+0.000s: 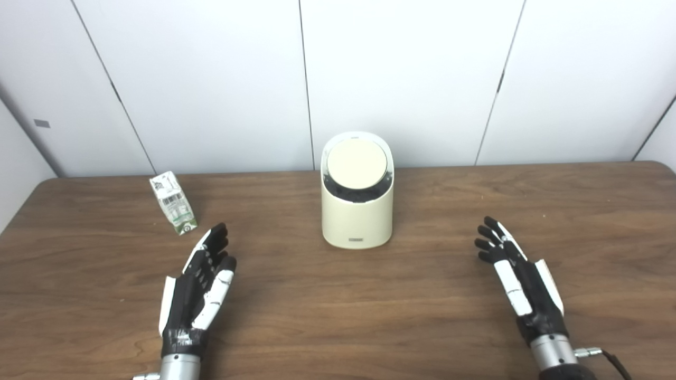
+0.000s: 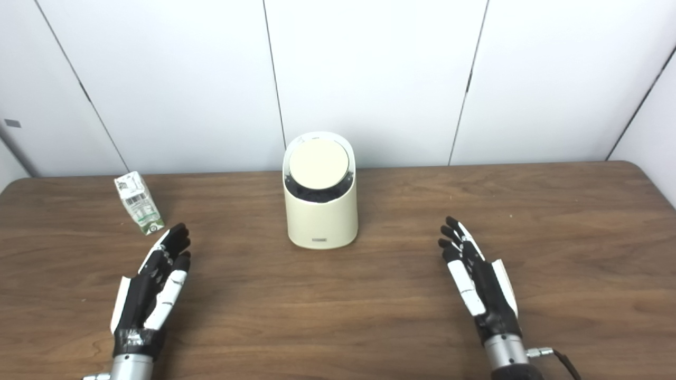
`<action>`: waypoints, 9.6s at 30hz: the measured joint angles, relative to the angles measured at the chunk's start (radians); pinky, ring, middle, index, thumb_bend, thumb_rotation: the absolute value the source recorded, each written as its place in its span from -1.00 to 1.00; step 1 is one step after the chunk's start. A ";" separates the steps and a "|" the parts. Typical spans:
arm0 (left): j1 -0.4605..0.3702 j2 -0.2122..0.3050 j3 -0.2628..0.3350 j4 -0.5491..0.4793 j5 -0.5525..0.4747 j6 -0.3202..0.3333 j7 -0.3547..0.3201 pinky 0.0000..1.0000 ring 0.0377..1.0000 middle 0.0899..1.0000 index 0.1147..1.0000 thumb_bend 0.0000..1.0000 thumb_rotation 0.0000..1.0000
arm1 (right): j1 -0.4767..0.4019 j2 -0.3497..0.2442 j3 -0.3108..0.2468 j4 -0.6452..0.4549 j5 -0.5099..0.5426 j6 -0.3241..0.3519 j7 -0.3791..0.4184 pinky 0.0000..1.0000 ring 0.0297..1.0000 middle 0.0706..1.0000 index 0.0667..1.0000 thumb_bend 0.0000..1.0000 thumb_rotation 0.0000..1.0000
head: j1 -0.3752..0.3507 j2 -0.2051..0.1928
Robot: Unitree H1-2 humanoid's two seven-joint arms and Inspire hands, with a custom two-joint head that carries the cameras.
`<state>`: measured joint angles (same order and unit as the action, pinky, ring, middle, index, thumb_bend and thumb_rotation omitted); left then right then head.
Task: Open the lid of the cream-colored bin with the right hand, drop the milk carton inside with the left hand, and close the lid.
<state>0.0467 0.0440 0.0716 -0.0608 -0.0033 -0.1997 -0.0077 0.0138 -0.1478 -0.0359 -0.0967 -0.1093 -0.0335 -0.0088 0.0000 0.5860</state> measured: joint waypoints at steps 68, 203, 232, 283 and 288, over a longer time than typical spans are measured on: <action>0.008 -0.012 -0.009 -0.007 0.052 -0.020 0.012 0.81 0.83 0.78 0.80 0.14 0.30 | -0.729 0.016 0.213 0.315 -0.336 0.258 -0.027 0.52 0.71 0.75 0.85 0.68 -0.48 | 0.031 -0.092; -0.114 0.092 0.153 -0.272 0.313 0.338 0.127 0.46 0.64 0.72 0.78 0.79 -0.79 | 0.024 -0.171 -0.022 -0.063 0.067 -0.025 0.182 0.46 0.66 0.77 0.81 0.41 0.86 | 0.440 -0.075; -0.418 0.354 0.097 0.290 0.298 0.376 0.088 0.61 0.79 0.85 0.88 0.76 -0.91 | 0.020 -0.160 -0.017 -0.080 0.044 -0.012 0.175 0.47 0.68 0.72 0.80 0.49 0.92 | 0.394 -0.051; -0.539 0.504 -0.025 0.412 0.243 0.412 -0.093 0.47 0.67 0.71 0.78 0.88 -0.91 | 0.021 -0.106 -0.010 -0.212 0.109 0.146 0.187 0.63 0.82 0.80 0.93 -0.06 0.82 | 0.396 -0.038; -0.539 0.504 -0.031 0.414 0.240 0.411 -0.093 0.47 0.65 0.69 0.76 0.84 -0.94 | 0.021 -0.106 -0.010 -0.224 0.104 0.172 0.181 0.66 0.84 0.82 0.93 -0.08 0.81 | 0.388 -0.037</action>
<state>-0.4926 0.5481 0.0407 0.3529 0.2363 0.2113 -0.1003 0.0348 -0.2534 -0.0462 -0.3202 -0.0049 0.1383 0.1719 0.3881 0.5492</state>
